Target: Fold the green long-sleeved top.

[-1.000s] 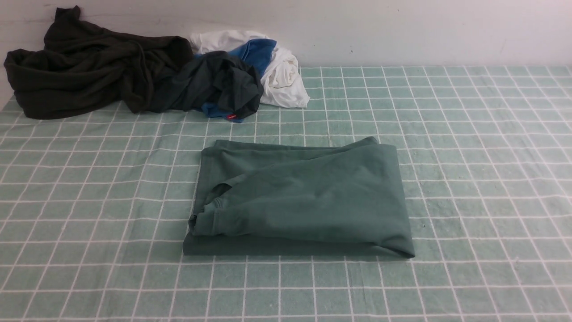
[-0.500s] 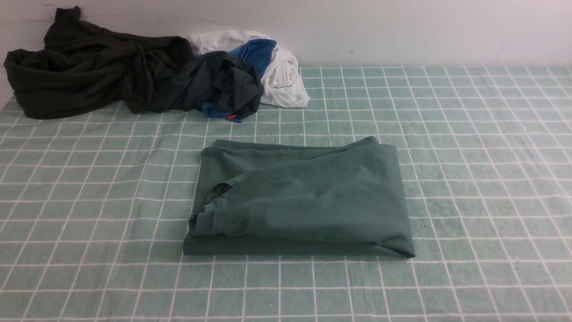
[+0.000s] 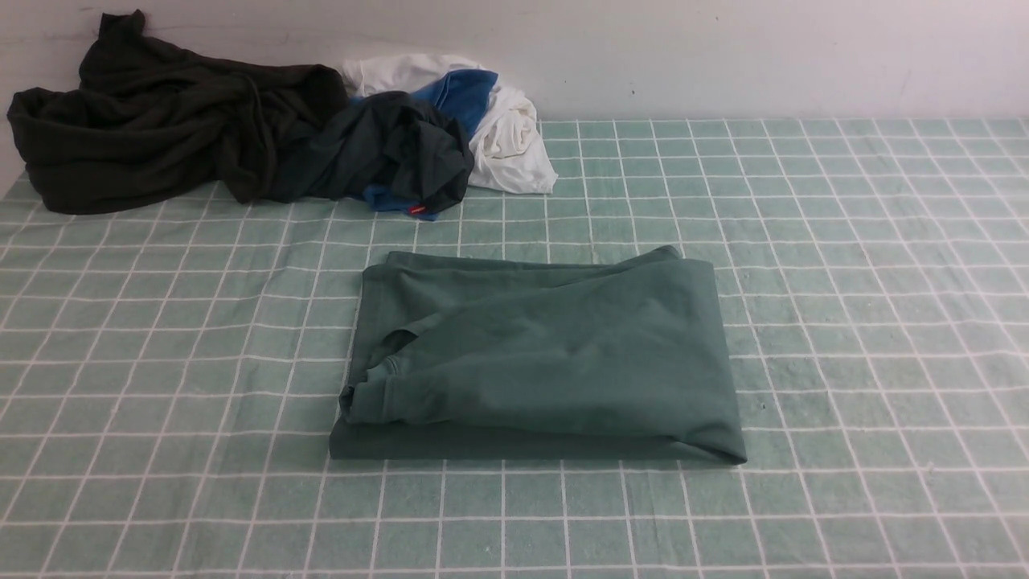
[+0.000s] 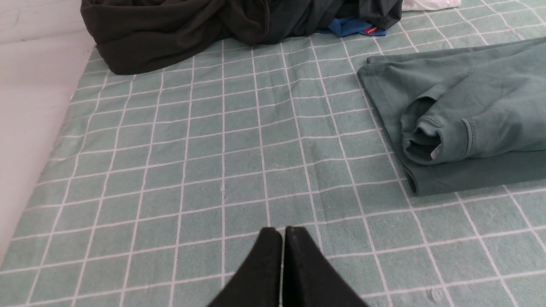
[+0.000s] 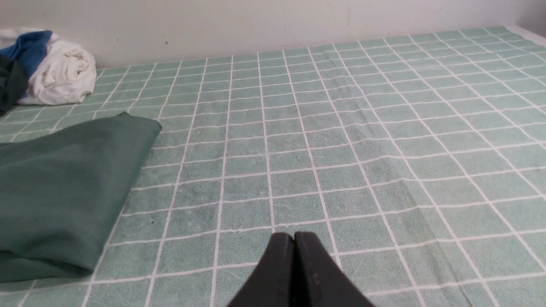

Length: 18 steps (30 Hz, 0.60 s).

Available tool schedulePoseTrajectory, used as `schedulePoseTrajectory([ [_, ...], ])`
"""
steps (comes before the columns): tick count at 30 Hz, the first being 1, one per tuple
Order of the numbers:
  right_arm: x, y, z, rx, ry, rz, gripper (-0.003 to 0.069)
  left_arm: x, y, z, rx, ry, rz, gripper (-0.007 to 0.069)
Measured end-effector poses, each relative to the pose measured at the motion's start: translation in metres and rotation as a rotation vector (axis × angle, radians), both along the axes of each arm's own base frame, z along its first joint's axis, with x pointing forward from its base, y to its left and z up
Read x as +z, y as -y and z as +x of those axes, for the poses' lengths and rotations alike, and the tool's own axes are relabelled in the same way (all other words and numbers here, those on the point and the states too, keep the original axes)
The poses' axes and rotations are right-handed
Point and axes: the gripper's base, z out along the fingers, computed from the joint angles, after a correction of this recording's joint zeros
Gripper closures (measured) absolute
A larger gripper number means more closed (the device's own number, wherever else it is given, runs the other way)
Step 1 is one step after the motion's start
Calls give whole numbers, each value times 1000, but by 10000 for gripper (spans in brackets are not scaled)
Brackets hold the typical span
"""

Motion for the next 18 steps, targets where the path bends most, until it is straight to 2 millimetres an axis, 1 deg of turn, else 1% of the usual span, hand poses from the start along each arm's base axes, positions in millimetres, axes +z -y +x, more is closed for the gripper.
schedulePoseTrajectory([
  [12,0,0,0,0,0,0,673,-1,1,0,-3,-4,-8,628],
  [18,0,0,0,0,0,0,673,-10,6,3,-37,-17,-64,628],
])
